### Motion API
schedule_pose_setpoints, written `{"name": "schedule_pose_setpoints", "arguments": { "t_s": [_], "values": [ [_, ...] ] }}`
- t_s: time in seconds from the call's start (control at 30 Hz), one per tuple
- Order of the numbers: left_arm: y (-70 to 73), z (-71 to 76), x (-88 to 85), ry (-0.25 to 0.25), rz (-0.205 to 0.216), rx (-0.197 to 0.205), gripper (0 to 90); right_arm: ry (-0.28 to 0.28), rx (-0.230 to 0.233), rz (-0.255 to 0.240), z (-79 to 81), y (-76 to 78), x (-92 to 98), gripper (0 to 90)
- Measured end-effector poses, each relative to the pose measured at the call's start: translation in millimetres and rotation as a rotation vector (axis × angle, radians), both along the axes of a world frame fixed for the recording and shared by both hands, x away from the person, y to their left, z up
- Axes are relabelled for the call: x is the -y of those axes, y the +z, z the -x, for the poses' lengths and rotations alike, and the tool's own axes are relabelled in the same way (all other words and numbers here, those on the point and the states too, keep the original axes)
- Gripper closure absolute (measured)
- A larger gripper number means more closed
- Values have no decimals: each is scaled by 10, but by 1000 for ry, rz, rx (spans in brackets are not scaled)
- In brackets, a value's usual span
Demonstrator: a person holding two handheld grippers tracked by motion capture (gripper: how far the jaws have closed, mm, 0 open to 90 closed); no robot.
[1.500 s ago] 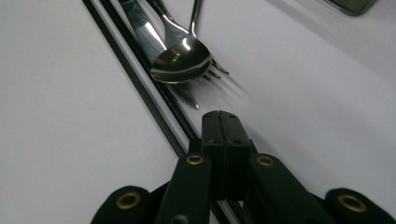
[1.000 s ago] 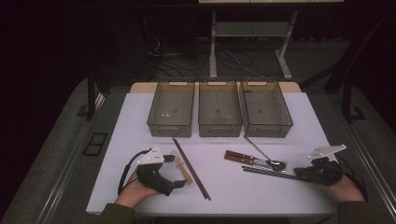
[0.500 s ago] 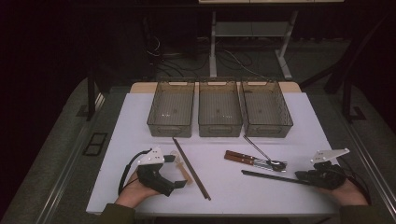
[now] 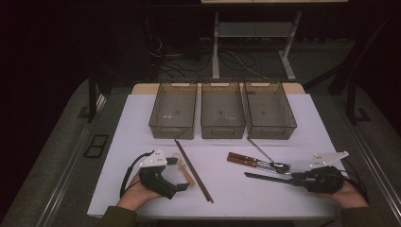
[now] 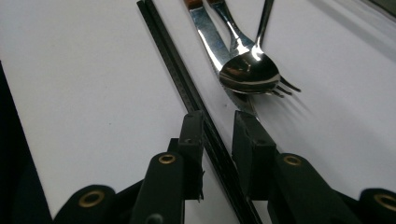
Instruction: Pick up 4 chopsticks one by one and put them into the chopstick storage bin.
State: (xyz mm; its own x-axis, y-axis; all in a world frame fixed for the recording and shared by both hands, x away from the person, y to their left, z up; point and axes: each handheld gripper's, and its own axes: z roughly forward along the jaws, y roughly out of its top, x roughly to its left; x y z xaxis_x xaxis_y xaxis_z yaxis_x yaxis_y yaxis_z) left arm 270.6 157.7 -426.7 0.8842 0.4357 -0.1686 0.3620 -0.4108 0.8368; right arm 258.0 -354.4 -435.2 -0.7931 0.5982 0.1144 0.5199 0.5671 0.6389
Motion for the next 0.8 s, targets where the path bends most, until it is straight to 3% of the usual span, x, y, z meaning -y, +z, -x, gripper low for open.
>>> {"name": "schedule_pose_setpoints", "arguments": {
  "t_s": [0.33,0.8],
  "values": [
    [-3,-1,3,-2,0,0,0,62,4,46,-25,-66,-95,756],
    [-1,2,3,-1,3,0,0,101,-18,51,42,-46,-235,794]
  ]
}}
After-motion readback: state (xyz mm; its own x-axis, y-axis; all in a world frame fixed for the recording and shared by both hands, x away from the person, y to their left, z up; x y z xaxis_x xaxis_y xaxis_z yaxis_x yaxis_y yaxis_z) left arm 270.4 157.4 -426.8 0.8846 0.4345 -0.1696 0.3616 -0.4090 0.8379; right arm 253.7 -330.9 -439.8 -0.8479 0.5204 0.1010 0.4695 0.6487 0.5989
